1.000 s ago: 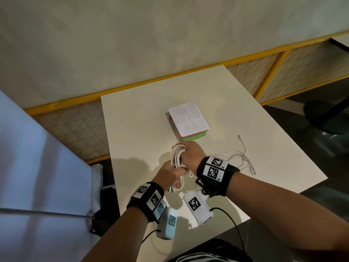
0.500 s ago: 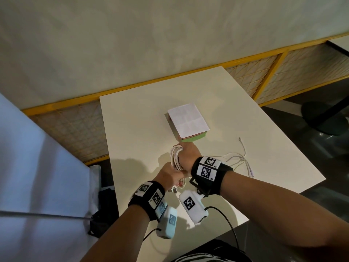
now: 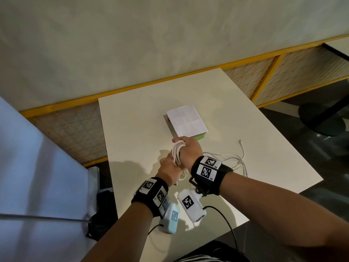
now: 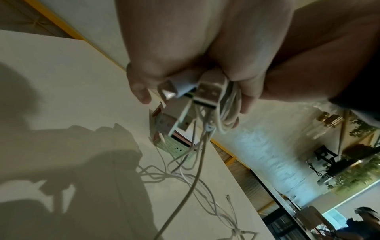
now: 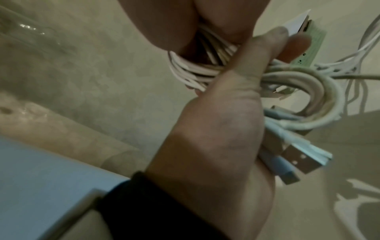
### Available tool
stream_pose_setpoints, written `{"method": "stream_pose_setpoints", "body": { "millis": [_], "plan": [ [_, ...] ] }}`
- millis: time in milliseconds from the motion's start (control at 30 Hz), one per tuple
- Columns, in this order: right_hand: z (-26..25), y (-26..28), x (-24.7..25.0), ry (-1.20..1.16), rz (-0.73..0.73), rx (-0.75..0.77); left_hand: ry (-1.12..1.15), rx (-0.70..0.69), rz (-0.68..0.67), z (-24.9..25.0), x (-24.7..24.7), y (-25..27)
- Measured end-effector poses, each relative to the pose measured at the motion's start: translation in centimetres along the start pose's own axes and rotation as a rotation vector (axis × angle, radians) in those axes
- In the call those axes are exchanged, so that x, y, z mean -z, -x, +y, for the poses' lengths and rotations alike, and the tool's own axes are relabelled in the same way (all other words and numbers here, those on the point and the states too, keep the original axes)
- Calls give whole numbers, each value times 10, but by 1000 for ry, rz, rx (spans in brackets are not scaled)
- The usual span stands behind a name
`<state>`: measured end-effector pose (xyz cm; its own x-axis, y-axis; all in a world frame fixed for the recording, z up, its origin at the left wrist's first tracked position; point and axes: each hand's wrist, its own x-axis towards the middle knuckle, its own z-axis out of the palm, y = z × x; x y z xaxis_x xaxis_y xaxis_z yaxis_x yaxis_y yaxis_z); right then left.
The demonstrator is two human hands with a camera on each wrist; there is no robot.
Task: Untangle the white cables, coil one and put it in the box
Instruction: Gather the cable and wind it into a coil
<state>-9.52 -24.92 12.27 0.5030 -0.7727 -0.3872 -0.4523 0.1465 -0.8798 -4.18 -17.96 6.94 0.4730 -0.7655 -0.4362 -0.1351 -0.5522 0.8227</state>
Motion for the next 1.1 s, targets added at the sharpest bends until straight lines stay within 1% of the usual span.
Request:
{"method": "stream_pose_setpoints", "body": {
  "millis": [67, 233, 267, 400, 433, 500, 567, 633, 700, 767, 833, 900, 933, 1000, 1067, 1100],
  "plan": [
    [-1, 1, 0, -111, 8, -36, 14, -17, -36, 4, 2, 3],
    [-14, -1, 5, -335, -33, -117, 158, -52, -9, 11, 5, 8],
    [-15, -2, 5, -362, -36, -133, 180, -42, -33, 12, 5, 10],
    [-10, -6, 6, -349, -30, -133, 264, -76, -154, 17, 4, 19],
    [-10, -7, 7, -326, -42, -116, 302, -81, -160, 18, 4, 21],
    [-11, -9, 11, -259, -85, -66, 386, -38, -138, 18, 2, 20],
    [-15, -11, 16, -163, -171, -3, 499, 37, -96, 20, 2, 21],
    [-15, -14, 24, -151, -315, 44, 601, 52, -86, 21, 1, 22],
    [-7, -18, 32, -216, -417, 29, 660, 32, -106, 24, -3, 24],
    [8, -18, 38, -327, -524, -1, 745, 41, -106, 26, -2, 25],
    [26, -18, 43, -360, -623, -5, 847, 50, -94, 25, 1, 22],
    [40, -10, 47, -285, -703, -2, 880, 59, -80, 21, 7, 18],
    [44, -6, 47, -192, -756, 7, 876, 69, -71, 18, 9, 16],
    [53, 2, 43, 75, -841, 25, 930, 88, -68, 16, 12, 13],
    [58, 5, 36, 300, -826, 81, 996, 98, -95, 17, 13, 12],
    [59, 5, 34, 344, -819, 100, 1006, 102, -101, 19, 12, 13]
  ]
}}
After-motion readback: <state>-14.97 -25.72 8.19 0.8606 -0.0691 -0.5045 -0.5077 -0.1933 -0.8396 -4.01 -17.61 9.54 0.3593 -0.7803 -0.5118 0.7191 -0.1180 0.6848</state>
